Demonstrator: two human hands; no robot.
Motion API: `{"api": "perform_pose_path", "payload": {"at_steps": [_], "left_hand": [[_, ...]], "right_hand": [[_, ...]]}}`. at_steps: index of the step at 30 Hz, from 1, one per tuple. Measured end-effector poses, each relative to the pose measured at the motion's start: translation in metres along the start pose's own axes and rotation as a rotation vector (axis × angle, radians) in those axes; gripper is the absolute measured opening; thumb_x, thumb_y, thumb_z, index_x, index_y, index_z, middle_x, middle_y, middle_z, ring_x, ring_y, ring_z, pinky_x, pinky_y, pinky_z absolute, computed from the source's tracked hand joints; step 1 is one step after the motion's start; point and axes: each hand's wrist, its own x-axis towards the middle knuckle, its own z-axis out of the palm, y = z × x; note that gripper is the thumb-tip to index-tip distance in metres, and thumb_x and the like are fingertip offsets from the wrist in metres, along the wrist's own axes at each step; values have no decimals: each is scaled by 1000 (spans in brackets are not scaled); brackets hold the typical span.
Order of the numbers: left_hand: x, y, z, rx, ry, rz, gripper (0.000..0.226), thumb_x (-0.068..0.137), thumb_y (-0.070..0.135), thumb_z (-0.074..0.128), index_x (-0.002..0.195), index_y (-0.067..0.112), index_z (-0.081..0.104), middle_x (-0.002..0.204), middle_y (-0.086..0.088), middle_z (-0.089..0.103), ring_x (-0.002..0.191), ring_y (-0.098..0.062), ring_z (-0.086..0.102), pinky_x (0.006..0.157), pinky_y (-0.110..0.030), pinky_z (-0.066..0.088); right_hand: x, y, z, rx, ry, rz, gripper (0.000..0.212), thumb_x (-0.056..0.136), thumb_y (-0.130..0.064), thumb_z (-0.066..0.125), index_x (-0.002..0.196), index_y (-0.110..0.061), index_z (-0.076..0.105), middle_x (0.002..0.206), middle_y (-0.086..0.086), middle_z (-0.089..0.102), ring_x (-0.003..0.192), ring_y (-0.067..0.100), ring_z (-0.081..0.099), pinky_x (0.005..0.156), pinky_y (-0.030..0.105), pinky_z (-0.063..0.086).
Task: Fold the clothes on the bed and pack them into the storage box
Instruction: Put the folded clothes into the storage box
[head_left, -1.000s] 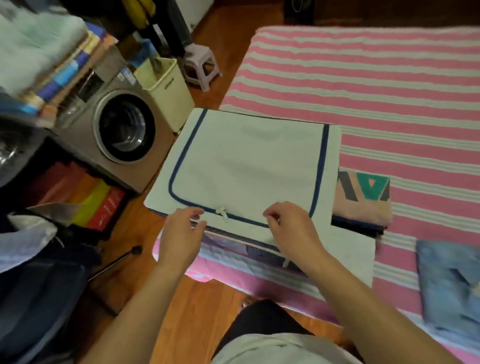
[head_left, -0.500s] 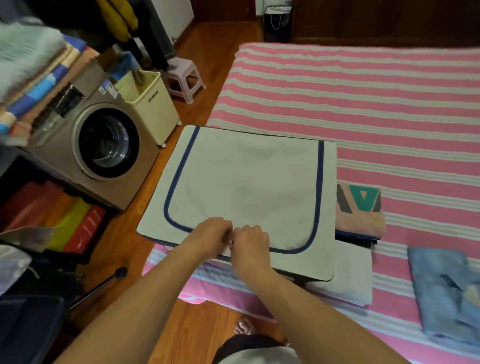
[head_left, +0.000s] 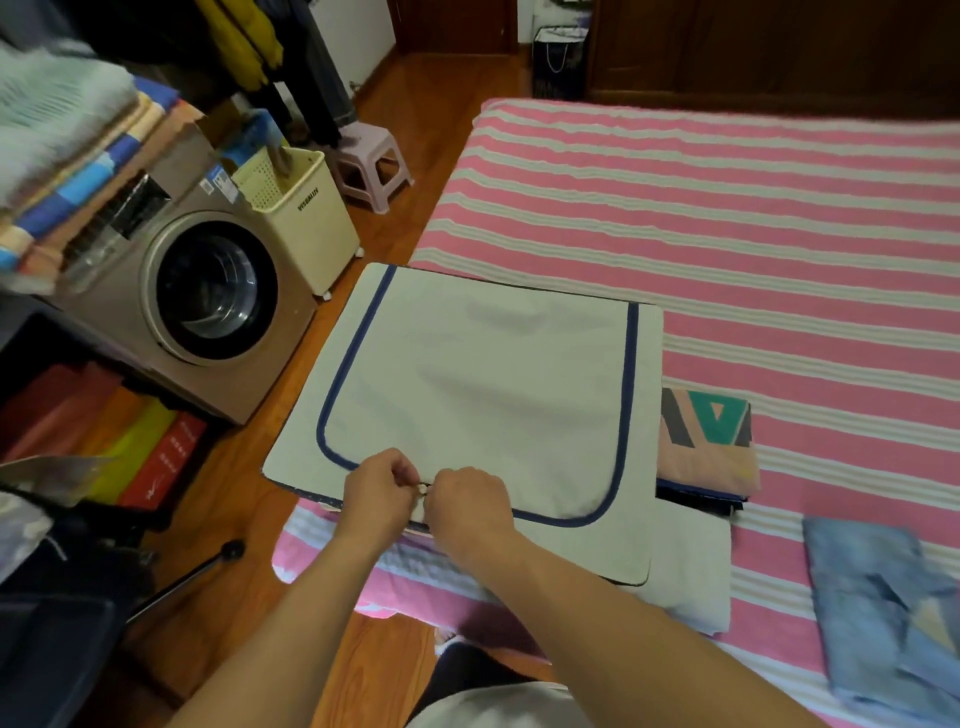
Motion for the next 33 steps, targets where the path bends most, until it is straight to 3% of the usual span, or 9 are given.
{"api": "perform_pose_path", "payload": {"at_steps": [3,6,14,18,22,27,30,33], "left_hand": [[6,-6,-8,73,-28,107,28,85,-9,60,76,18,61,74,1,64,73,-15,62,67,-35,58],[15,-13,-15,141,-74,176,29,84,-10,57,77,18,60,81,1,61,74,-17,62,69,-40,59],[31,-46,-24,95,-143,172,29,91,-6,59,78,20,62,90,-1,63,80,-13,62,71,-29,56],[34,-47,-22,62,-188,171,26,93,-2,63,80,20,63,89,0,65,81,-13,63,70,-22,49],[28,-49,-29,5,-212,173,23,94,1,66,84,23,64,90,1,65,83,-12,63,69,-18,48],[19,-53,-28,-10,-160,174,29,92,-3,66,82,24,66,89,3,64,83,-12,64,74,-22,53],[17,-49,-25,-6,-108,150,32,91,-7,64,81,24,66,87,2,63,83,-11,63,76,-28,56],[15,-43,-22,8,-72,118,35,90,-10,63,79,23,66,87,3,62,82,-11,63,76,-30,57]], "right_hand": [[6,-5,-1,20,11,22,16,99,-20,47,84,-15,51,79,5,56,72,26,53,65,33,40],[2,0,-3,99,-10,79,19,97,-24,47,80,-15,51,78,5,53,71,27,51,64,33,39],[-82,122,-10,-31,17,285,24,100,-33,42,78,-25,47,79,-4,53,74,20,50,63,31,34],[-89,162,-36,-167,14,246,24,104,-32,38,88,-26,55,91,-6,57,86,18,56,67,31,35],[-47,196,-76,-270,5,163,20,106,-35,40,88,-27,48,91,-9,52,85,15,52,68,27,40],[62,250,-122,-368,107,103,28,104,-35,46,92,-16,63,91,0,60,84,25,61,67,35,49],[116,276,-151,-440,205,82,27,103,-32,51,98,-11,68,95,6,65,86,31,64,64,33,42],[146,286,-174,-469,206,116,26,104,-27,51,99,-7,66,86,4,56,75,27,55,64,34,44]]}}
